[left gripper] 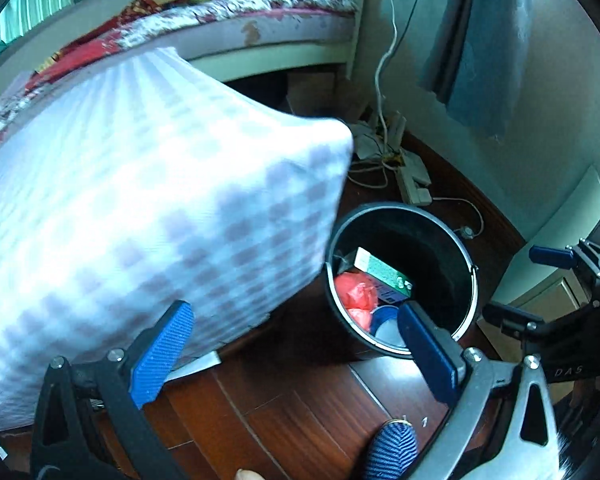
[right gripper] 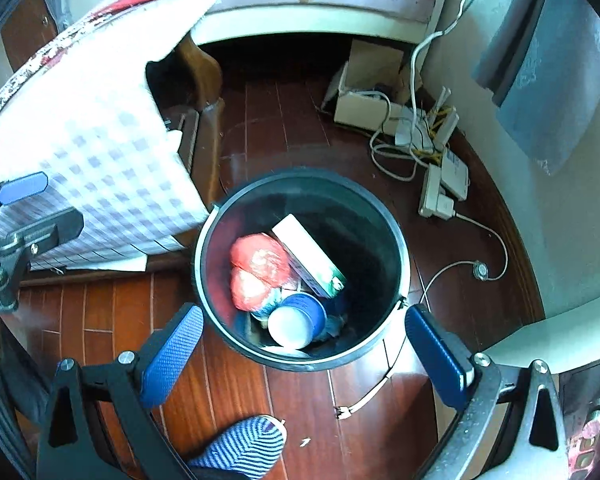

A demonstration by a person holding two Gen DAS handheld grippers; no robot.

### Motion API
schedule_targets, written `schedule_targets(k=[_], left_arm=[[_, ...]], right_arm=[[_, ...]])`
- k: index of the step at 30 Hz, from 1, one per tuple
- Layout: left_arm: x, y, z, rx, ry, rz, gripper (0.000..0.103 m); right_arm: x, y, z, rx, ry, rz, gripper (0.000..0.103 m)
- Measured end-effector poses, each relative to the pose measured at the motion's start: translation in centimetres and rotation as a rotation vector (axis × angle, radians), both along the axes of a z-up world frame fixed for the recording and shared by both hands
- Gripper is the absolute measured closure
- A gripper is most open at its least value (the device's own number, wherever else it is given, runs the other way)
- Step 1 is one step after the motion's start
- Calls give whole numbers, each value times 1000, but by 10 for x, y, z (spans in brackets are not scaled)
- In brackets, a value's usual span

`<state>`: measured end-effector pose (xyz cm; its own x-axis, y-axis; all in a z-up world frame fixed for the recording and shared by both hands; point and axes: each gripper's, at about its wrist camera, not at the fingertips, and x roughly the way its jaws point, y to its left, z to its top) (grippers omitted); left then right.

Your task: Collect trash

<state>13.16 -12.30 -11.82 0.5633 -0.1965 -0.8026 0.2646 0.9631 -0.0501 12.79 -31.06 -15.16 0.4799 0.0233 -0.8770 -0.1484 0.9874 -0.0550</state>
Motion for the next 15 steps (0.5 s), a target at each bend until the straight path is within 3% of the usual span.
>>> schedule_targets(k=[15], left_arm=[[-50, 66, 78, 1, -147, 134, 1]], right_arm=[[-26, 67, 99, 28, -176, -10, 1]])
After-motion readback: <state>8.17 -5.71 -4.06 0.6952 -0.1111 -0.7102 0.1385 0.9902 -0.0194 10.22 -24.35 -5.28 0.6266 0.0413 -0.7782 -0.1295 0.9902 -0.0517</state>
